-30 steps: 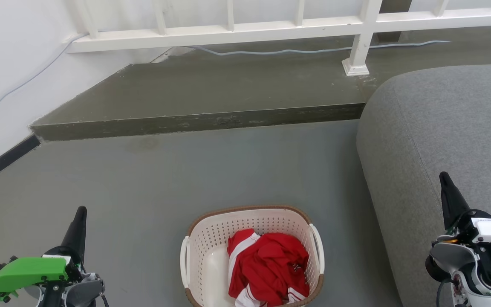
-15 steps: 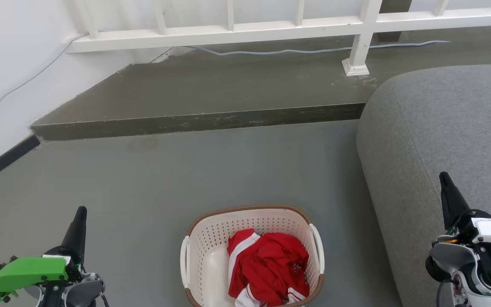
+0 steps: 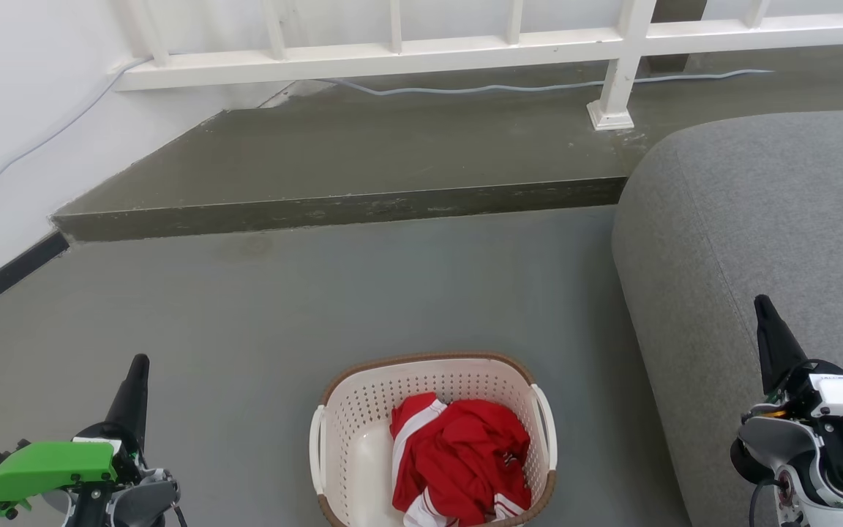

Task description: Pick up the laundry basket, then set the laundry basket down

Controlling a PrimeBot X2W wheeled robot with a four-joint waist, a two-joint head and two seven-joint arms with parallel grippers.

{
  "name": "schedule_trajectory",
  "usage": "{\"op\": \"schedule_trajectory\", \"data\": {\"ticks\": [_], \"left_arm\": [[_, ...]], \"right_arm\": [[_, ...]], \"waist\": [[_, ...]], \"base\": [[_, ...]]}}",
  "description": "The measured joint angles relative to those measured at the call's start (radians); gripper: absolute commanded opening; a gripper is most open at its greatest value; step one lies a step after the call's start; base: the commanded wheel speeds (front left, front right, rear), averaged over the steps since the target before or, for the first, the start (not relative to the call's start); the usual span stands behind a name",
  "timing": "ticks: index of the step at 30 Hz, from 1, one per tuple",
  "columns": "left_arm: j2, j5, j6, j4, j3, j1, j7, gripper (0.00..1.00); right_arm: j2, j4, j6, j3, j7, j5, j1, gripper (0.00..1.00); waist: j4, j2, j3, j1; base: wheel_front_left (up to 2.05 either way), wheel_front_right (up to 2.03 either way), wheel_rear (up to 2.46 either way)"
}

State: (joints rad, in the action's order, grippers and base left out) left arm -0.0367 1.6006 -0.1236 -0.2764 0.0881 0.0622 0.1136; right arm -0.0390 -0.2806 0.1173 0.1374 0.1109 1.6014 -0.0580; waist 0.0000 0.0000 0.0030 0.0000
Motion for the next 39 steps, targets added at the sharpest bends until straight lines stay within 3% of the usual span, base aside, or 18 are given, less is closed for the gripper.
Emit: {"op": "schedule_trajectory", "data": {"ticks": [24, 25, 31, 39], "left_arm": [[0.000, 0.000, 0.000, 0.000, 0.000, 0.000, 0.000, 0.00], [0.000, 0.000, 0.000, 0.000, 0.000, 0.000, 0.000, 1.00], [0.023, 0.000, 0.001, -0.054, -0.003, -0.045, 0.000, 1.00], [0.023, 0.000, 0.001, -0.040, -0.013, -0.046, -0.025, 1.00]], "right_arm": [[0.000, 0.000, 0.000, 0.000, 0.000, 0.000, 0.000, 0.00], [0.000, 0.000, 0.000, 0.000, 0.000, 0.000, 0.000, 1.00], [0.027, -0.052, -0.004, -0.003, 0.000, 0.000, 0.053, 1.00], [0.028, -0.034, -0.004, -0.003, -0.005, 0.002, 0.052, 1.00]], "waist": [[0.000, 0.0000, 0.000, 0.0000], [0.000, 0.0000, 0.000, 0.0000], [0.000, 0.0000, 0.000, 0.0000], [0.001, 0.0000, 0.003, 0.0000]], "base": [[0.00, 0.00, 0.00], [0.00, 0.00, 0.00], [0.00, 0.00, 0.00], [0.00, 0.00, 0.00]]}}
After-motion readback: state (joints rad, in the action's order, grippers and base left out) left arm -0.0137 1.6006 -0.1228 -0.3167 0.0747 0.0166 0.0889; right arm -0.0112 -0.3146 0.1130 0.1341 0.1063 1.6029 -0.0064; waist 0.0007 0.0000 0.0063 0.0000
